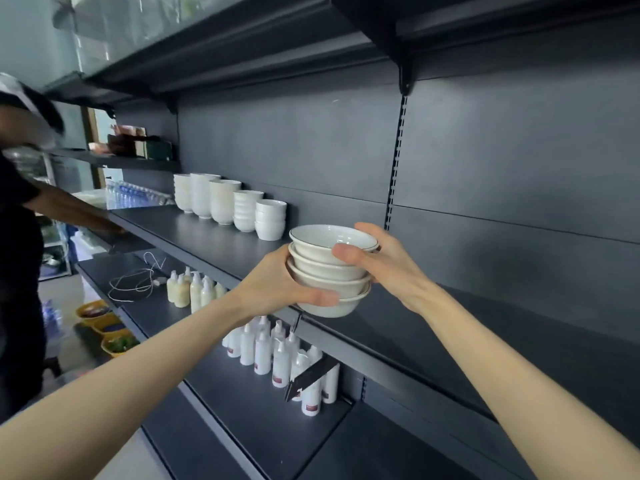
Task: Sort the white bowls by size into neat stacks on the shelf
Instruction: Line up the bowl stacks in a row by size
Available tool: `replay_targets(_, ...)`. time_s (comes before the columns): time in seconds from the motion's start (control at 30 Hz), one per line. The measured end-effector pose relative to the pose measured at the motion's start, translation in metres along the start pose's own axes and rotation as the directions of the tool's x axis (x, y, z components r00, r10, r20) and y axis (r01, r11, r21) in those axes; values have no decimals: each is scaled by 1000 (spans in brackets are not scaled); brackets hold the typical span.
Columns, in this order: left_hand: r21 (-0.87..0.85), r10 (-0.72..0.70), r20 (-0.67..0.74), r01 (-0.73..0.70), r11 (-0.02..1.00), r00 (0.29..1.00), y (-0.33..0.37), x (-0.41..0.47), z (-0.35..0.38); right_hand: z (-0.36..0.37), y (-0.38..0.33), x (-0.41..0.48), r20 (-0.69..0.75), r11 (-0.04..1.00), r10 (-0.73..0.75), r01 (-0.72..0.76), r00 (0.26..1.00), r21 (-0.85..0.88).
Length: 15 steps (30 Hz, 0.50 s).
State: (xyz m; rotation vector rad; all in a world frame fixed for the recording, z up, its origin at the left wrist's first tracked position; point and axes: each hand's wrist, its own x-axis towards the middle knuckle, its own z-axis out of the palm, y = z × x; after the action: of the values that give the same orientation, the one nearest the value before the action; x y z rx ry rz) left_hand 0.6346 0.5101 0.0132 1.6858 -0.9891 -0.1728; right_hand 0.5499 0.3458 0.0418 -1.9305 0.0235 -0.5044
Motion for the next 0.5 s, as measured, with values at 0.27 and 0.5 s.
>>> replay_targets(0.27,22,18,-1,-18,1000,1000,-55,89,-69,37,23,122,-26,999,-21,20,999,-32)
replay_targets(0.5,8,31,27,-31,999,999,-106,165,-119,62,42,215,-37,998,34,-36,999,-50)
